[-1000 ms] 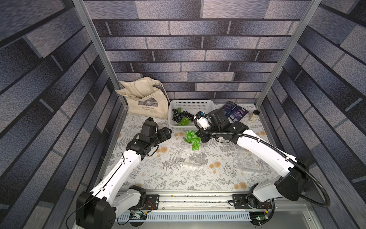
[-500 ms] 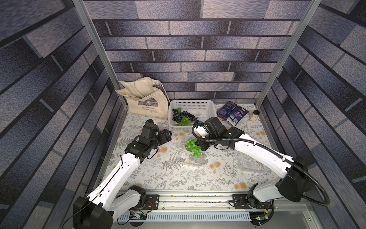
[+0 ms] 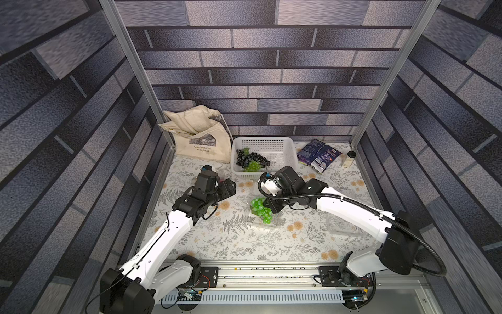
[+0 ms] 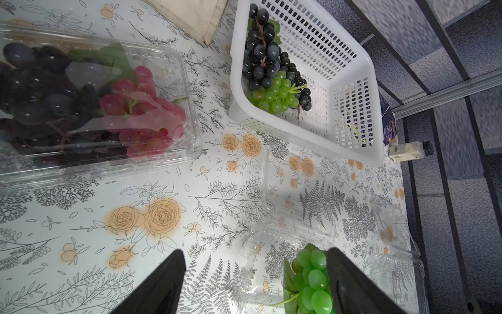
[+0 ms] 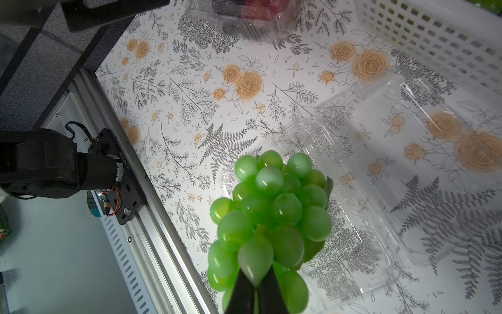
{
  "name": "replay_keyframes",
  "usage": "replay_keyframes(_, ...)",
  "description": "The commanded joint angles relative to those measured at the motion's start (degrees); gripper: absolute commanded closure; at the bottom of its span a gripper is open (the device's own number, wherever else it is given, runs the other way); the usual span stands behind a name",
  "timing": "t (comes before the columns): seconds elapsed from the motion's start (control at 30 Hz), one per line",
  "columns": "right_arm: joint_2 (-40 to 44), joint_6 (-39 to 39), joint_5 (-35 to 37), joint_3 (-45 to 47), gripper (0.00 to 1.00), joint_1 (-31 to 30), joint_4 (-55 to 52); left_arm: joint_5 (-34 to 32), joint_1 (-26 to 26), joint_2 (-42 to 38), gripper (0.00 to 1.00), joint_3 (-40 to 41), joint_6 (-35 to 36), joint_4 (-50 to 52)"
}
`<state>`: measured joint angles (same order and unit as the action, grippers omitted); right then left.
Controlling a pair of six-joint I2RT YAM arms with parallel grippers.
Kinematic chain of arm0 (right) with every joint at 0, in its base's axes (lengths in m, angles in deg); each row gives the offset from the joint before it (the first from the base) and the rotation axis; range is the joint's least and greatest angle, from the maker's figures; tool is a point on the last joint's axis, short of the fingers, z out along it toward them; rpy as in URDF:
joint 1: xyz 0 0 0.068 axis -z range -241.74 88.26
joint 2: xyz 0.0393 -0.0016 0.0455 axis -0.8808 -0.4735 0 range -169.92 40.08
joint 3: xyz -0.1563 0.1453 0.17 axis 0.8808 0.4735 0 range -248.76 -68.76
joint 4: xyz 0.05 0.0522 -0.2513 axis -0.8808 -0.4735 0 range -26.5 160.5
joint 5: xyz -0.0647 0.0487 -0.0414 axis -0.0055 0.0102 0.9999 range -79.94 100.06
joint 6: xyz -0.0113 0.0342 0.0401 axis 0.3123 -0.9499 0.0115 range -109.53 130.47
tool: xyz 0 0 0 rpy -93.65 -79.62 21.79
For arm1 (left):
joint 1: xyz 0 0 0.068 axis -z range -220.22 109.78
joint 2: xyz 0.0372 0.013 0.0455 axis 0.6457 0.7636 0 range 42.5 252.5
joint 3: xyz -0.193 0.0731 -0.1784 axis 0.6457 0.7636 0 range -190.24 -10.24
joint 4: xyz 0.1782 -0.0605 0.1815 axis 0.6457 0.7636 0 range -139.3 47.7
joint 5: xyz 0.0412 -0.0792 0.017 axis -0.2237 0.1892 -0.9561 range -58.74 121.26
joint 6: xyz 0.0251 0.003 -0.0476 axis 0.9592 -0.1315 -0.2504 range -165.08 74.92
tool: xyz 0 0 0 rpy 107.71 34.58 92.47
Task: Pack grapes into containers
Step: Place the grape into the packing box.
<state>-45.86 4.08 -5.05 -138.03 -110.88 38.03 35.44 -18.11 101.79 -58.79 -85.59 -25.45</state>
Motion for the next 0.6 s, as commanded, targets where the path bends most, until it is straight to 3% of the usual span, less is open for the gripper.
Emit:
replay_keyframes(0.0, -1.12, -0.72, -1.41, 1.06, 1.0, -0.94, 2.73, -1.07, 0.35, -1.54, 0.16, 0.96, -0.17, 1.26)
replay_keyframes(0.57, -4.82, -0.46, 4.83, 5.64, 0.99, -1.13, 4.08, -1.33, 0.35, -2.07, 0.16, 1.62, -0.05, 1.39)
